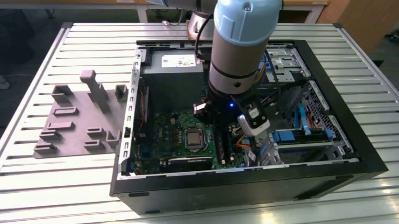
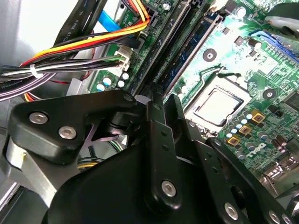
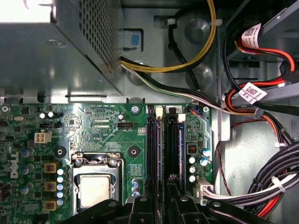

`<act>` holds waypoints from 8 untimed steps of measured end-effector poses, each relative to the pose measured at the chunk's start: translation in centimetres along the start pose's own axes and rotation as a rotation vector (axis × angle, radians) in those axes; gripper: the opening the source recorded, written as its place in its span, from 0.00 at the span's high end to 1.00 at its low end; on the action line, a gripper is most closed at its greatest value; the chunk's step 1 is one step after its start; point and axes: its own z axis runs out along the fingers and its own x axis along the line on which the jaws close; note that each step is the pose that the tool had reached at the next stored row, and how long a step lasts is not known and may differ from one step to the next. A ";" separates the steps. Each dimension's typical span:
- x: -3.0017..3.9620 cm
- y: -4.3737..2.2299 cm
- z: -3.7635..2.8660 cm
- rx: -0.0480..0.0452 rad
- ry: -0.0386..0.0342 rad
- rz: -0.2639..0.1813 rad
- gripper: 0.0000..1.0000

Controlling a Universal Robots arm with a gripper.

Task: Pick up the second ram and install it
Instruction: 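Insert the second ram into the second slot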

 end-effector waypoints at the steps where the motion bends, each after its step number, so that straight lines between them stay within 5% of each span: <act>1: 0.00 0.00 -0.04 0.0002 0.0000 0.000 0.75; 4: -0.01 0.04 -0.70 0.0000 0.0000 0.000 0.75; 8: -0.04 0.12 -2.46 0.0024 0.0000 0.000 0.75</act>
